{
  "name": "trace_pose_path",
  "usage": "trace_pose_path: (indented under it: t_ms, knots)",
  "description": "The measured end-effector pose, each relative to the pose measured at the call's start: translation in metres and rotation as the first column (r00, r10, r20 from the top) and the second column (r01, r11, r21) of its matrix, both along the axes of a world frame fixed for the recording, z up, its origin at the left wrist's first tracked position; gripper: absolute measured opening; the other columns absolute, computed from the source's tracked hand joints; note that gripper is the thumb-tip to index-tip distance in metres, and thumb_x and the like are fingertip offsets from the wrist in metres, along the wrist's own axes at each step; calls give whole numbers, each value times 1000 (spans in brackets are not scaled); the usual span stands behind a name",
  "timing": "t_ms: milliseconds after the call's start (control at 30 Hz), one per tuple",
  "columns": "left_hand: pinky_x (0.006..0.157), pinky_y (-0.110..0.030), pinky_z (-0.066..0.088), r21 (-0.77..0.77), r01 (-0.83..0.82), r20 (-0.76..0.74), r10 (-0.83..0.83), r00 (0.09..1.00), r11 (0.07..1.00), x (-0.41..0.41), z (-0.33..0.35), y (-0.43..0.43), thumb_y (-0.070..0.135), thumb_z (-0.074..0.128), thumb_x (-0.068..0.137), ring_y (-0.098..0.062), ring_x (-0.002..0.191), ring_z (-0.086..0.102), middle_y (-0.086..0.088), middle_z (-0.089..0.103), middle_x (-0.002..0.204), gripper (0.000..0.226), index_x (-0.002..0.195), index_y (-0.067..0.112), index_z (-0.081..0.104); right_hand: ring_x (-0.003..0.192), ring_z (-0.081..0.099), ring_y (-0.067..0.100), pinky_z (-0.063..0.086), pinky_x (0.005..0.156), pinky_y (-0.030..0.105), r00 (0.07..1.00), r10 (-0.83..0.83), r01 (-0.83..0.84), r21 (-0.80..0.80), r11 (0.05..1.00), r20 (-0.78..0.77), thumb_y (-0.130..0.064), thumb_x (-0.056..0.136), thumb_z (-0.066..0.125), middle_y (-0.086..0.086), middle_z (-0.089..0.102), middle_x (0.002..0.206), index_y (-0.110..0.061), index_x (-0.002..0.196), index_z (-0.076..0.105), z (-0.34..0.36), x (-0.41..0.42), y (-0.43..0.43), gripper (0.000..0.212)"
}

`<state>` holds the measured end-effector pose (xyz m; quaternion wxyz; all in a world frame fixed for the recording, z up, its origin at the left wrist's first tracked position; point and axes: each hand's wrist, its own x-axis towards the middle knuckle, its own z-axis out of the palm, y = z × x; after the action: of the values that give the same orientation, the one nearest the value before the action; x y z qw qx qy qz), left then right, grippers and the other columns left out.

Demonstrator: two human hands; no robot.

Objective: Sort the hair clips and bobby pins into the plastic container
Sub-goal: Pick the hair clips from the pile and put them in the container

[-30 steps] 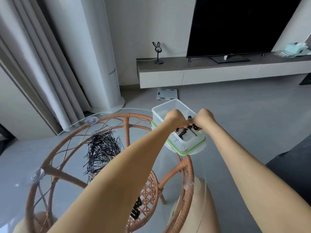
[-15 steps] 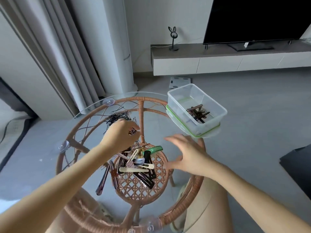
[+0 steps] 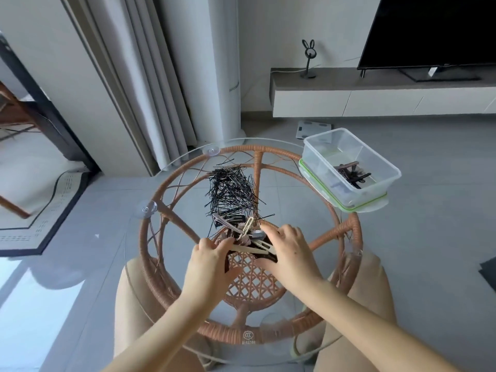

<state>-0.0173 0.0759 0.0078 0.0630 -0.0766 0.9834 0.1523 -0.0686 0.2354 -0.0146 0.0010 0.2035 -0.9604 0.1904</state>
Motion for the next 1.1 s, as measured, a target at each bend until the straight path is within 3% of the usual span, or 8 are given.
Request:
trace_pose_path:
  t_ms: [167,433,500,600,667,767,900,1100]
  knots:
    - [78,-26,48,79,-18,-23,19,1000,997,-2,1,13,19,58,89,-21,88,56,-10,56,104,42,128,16,45,107,55,23,43,92,26,996,-49,61,-176,983,75,-17,82,68,8,49,122,-16,133,47,3,6,7,55]
    - [64,-23,52,69,-21,-35,24,999,997,-5,7,-5,2,53,83,-18,70,62,-2,66,79,25,105,10,63,132,42,27,27,110,26,981,-60,99,-215,972,182,-15,83,67,16,37,147,-15,127,55,14,4,23,46]
    - [67,-23,53,127,-71,-32,76,997,989,-5,12,-7,1,54,82,-20,72,65,-4,71,86,33,112,12,64,120,55,22,32,102,17,984,-47,94,-285,954,169,-12,83,67,14,51,136,-12,120,61,17,3,27,38]
    - [64,-25,56,206,-128,-29,137,990,970,-6,21,-15,-1,57,80,-21,69,68,-6,73,82,36,112,12,66,68,58,-5,43,69,4,991,-33,82,-390,917,132,-8,81,68,5,70,101,-9,105,71,20,-2,35,24]
    - [53,-20,54,237,-138,-23,148,989,962,-7,28,-20,1,59,79,-19,62,67,-5,73,74,32,108,12,68,51,59,4,48,58,8,987,-63,124,-439,890,150,-6,79,69,1,70,92,-8,100,72,24,-4,39,21]
    - [35,-8,37,283,-138,-10,147,989,949,-10,41,-27,2,61,79,-5,44,53,0,70,66,29,106,12,68,54,65,14,57,57,23,975,-91,182,-503,845,201,-5,78,70,-1,70,84,-8,98,73,26,-9,46,21]
    - [38,-9,41,301,-123,-30,138,990,946,-17,62,-28,4,63,75,-8,48,61,6,70,58,29,101,16,69,55,67,15,59,65,41,961,-114,245,-591,769,251,-4,77,71,-3,72,84,-20,94,72,33,-17,59,23]
    - [49,-21,55,378,-1,-86,36,996,926,-47,91,4,4,65,77,-13,58,70,5,72,61,30,100,22,66,49,60,3,51,56,15,936,-250,351,-708,612,248,0,79,68,-8,70,75,-20,92,71,66,-44,100,24]
